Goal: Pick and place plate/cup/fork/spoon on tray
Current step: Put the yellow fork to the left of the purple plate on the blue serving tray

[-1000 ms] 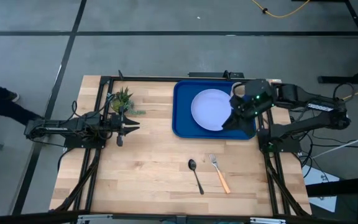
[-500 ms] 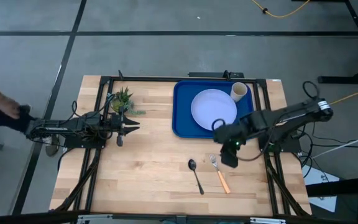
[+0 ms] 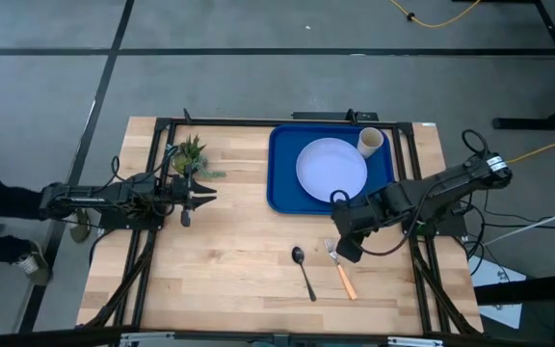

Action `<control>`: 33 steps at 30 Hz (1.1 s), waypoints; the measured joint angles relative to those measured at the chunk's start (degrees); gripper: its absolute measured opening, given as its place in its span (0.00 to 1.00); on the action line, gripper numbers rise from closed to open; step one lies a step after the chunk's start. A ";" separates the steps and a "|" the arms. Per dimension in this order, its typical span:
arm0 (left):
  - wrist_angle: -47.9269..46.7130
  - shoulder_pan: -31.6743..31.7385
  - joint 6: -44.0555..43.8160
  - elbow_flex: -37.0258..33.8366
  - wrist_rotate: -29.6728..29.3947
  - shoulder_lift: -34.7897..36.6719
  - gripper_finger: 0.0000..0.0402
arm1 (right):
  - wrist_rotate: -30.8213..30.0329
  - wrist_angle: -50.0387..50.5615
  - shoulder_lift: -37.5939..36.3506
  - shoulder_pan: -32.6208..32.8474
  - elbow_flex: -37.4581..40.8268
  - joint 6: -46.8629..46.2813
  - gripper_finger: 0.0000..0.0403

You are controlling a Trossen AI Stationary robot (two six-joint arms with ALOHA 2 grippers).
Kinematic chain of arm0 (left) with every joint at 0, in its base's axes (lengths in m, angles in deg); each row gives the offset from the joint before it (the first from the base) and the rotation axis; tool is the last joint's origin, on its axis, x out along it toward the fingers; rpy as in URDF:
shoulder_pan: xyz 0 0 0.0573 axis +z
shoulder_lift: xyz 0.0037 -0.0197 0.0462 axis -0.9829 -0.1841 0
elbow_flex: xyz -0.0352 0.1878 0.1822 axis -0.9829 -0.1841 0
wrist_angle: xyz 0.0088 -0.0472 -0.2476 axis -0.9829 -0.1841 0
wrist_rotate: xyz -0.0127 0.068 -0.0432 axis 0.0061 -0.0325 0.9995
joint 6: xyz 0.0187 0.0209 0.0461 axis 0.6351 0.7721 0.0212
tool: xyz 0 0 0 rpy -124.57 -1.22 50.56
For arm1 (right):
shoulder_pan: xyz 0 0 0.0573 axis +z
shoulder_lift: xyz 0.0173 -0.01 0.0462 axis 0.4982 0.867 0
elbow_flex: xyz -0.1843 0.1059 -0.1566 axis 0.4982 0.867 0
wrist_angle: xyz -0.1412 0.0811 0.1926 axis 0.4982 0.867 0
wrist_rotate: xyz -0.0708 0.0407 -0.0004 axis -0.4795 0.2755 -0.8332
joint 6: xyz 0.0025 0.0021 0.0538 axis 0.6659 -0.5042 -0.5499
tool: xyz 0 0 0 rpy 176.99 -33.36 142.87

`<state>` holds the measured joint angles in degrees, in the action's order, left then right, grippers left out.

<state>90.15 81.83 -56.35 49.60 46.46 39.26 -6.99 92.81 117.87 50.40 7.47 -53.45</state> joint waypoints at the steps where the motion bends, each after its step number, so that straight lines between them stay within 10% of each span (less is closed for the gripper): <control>1: 0.00 0.02 0.00 0.00 0.00 0.01 0.20 | -0.89 0.08 0.00 0.12 0.00 -0.31 0.22; 33: 0.61 0.04 5.70 0.00 -3.17 -0.01 0.20 | 3.45 -13.10 21.28 10.47 7.50 -37.38 0.22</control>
<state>90.76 81.87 -50.64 49.60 43.29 39.25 -3.54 79.72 139.16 60.87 14.96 -90.83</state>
